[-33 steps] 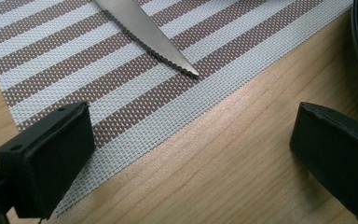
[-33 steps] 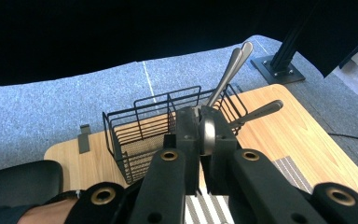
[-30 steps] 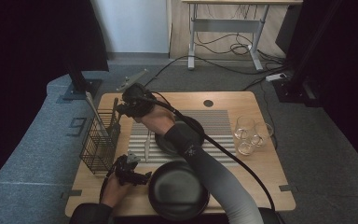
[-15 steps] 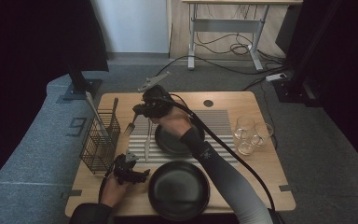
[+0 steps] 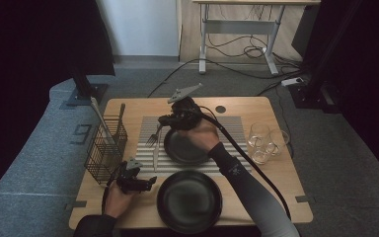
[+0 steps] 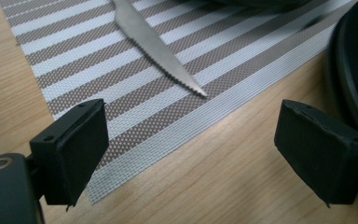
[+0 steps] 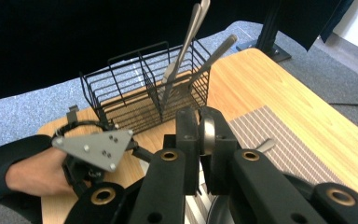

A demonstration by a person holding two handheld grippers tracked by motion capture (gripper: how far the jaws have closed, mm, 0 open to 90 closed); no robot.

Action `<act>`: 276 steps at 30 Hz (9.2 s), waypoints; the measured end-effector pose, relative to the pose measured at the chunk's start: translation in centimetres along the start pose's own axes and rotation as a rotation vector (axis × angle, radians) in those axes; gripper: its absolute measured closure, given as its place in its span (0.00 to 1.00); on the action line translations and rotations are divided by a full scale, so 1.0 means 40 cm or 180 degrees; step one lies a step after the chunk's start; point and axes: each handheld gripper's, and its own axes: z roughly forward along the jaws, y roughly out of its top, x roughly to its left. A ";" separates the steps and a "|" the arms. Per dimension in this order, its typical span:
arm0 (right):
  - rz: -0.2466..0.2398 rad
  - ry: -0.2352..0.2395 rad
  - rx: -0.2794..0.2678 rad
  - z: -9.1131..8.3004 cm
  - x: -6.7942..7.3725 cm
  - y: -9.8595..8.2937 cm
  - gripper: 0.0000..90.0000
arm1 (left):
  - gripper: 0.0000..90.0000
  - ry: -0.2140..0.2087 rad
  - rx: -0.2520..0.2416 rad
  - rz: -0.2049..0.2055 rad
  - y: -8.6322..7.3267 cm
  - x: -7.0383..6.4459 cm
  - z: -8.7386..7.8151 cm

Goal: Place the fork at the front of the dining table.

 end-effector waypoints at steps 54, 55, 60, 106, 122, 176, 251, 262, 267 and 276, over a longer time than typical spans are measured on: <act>0.0014 0.0388 0.0031 0.003 0.003 -0.162 0.93 | 0.84 -0.0658 -0.0362 0.0307 0.117 -0.031 -0.036; 0.0025 0.0388 0.0029 0.003 0.001 -0.162 0.93 | 0.84 -0.0664 -0.0367 0.0300 0.116 -0.031 -0.037; 0.0067 0.0371 0.0011 0.004 -0.008 -0.163 0.91 | 0.87 -0.0705 -0.0390 0.0205 0.115 -0.022 -0.042; 0.0803 0.0196 -0.0140 0.109 0.010 -0.306 0.78 | 0.99 -0.0140 -0.0506 0.0179 0.112 -0.063 -0.038; 0.0882 0.0130 -0.0335 0.120 0.018 -0.322 0.92 | 0.97 -0.0254 -0.0513 0.0163 0.106 -0.066 -0.022; 0.0730 -0.1010 -0.0272 -0.154 -0.101 -0.417 0.92 | 0.00 0.0295 -0.0079 0.0296 0.019 -0.010 0.044; 0.1302 -0.1451 0.0140 -0.071 -0.283 -0.605 0.93 | 0.00 0.0126 0.0157 0.0279 0.001 -0.011 0.077; 0.1396 -0.1467 0.0167 -0.035 -0.307 -0.612 0.93 | 0.00 0.0114 0.0162 0.0270 0.002 -0.011 0.078; 0.1481 -0.1471 0.0155 -0.023 -0.317 -0.620 0.93 | 0.00 0.0111 0.0163 0.0270 0.002 -0.010 0.078; 0.1560 -0.1483 0.0147 -0.003 -0.328 -0.631 0.93 | 0.00 0.0107 0.0165 0.0267 0.002 -0.010 0.078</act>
